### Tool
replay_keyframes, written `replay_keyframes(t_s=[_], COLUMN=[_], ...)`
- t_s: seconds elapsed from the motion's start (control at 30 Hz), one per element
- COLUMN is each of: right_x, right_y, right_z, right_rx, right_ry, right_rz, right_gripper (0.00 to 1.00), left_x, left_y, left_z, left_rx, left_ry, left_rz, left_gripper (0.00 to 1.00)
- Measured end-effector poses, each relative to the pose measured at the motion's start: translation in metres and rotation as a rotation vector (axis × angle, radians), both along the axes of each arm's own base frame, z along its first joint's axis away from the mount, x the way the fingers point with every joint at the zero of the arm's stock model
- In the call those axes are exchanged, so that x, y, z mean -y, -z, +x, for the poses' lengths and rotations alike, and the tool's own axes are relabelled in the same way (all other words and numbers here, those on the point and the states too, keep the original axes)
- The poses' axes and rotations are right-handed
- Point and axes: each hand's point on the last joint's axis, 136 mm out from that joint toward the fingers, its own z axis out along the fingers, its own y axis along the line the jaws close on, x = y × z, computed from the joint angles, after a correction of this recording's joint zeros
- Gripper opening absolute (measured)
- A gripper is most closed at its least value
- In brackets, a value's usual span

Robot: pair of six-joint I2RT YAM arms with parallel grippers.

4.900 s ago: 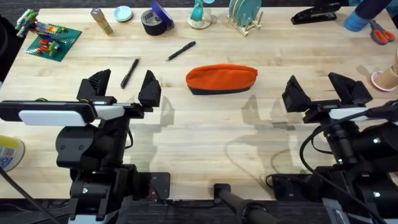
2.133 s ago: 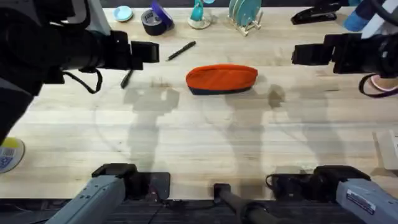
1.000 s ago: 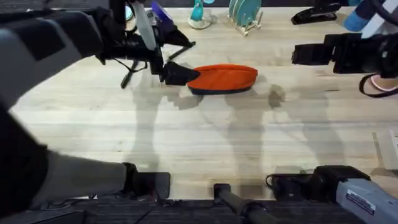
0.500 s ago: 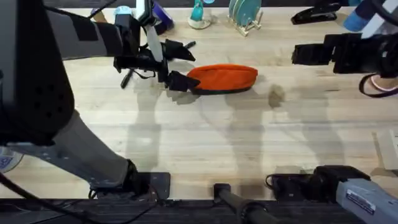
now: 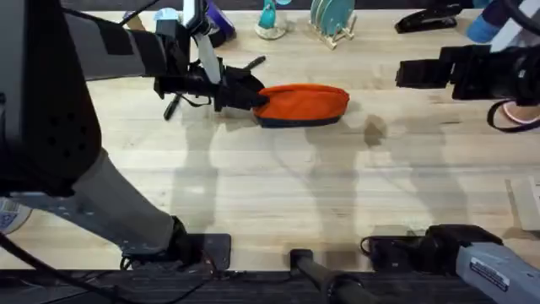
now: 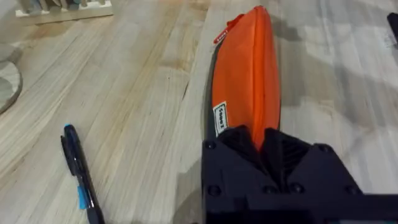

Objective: Unzip the bag, pick up the pens from the table one at a time and place them inside, then zip the bag closed.

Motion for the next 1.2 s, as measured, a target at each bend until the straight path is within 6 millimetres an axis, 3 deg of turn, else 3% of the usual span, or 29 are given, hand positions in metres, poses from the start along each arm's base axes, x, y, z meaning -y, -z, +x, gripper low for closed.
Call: replay_keyframes(t_s=[0.57,0.9,1.2], right_x=[0.000,-0.017,-0.021], right_y=[0.000,-0.002,-0.027], right_z=[0.000,-0.003,-0.011], right_rx=[-0.005,-0.044,-0.086], right_ry=[0.018,0.088,0.122], right_rz=[0.016,0.216,0.273], right_gripper=[0.996,0.996,0.996], left_x=[-0.001,-0.001,-0.001], left_y=[0.001,0.002,0.002], left_z=[0.000,0.000,0.000], left_rx=[-0.001,-0.003,-0.003], left_ry=[-0.003,-0.003,-0.003], left_rz=[0.009,0.011,0.011], left_gripper=[0.045,0.045,0.044])
